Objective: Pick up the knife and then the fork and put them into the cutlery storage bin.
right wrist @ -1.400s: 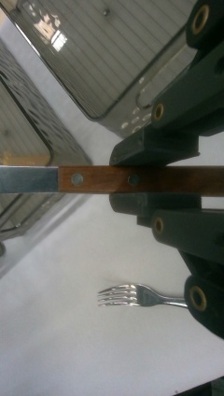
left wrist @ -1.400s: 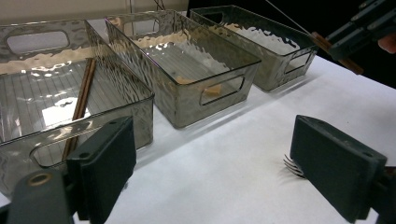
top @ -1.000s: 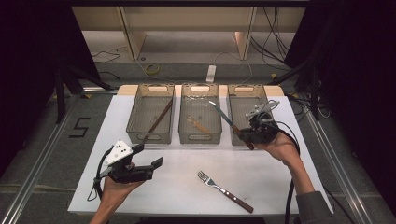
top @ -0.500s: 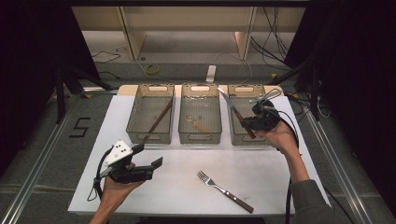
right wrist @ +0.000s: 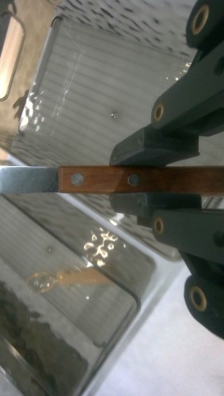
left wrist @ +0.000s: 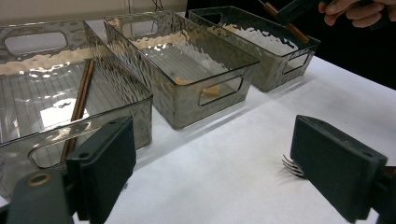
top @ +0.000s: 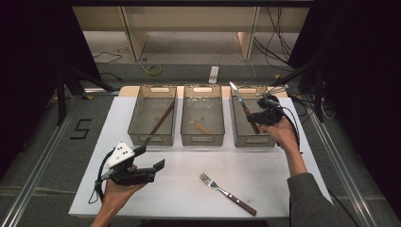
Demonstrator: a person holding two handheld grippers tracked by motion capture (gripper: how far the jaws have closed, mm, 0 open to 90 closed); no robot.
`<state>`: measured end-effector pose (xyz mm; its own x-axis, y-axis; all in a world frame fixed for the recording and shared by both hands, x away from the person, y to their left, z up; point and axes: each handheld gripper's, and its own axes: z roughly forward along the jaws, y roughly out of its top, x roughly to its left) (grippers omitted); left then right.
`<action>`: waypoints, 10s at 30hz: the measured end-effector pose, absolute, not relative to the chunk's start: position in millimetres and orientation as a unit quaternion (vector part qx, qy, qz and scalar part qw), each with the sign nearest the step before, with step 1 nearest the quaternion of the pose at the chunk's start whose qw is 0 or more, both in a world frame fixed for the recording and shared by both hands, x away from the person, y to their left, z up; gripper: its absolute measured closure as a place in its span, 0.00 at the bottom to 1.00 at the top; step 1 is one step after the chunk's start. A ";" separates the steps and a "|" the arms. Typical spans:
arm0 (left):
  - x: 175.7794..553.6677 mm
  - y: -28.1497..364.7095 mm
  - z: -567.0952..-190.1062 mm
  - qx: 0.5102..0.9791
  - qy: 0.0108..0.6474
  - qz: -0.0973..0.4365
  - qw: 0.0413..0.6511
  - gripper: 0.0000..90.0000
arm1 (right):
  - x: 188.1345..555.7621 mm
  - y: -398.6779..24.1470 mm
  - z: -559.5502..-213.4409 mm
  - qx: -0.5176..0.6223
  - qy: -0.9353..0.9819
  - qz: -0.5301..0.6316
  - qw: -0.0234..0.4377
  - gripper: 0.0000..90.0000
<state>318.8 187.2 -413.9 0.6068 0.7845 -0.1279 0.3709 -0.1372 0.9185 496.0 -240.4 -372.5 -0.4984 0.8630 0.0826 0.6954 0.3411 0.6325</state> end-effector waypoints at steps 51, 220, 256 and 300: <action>318.7 186.9 -414.0 0.727 0.398 0.198 0.523 0.15 | 477.3 -230.4 -372.0 0.468 0.822 0.304 0.115 0.43; 318.5 185.5 -414.4 0.730 0.397 0.198 0.520 0.15 | 365.5 -202.6 -413.7 0.299 0.924 0.230 0.065 0.86; 318.7 187.4 -414.2 0.728 0.399 0.200 0.520 0.15 | 415.4 -221.5 -380.1 0.353 0.884 0.286 0.108 0.86; 318.5 187.4 -414.4 0.728 0.399 0.198 0.521 0.15 | 500.7 -234.1 -356.2 0.448 0.840 0.272 0.141 0.86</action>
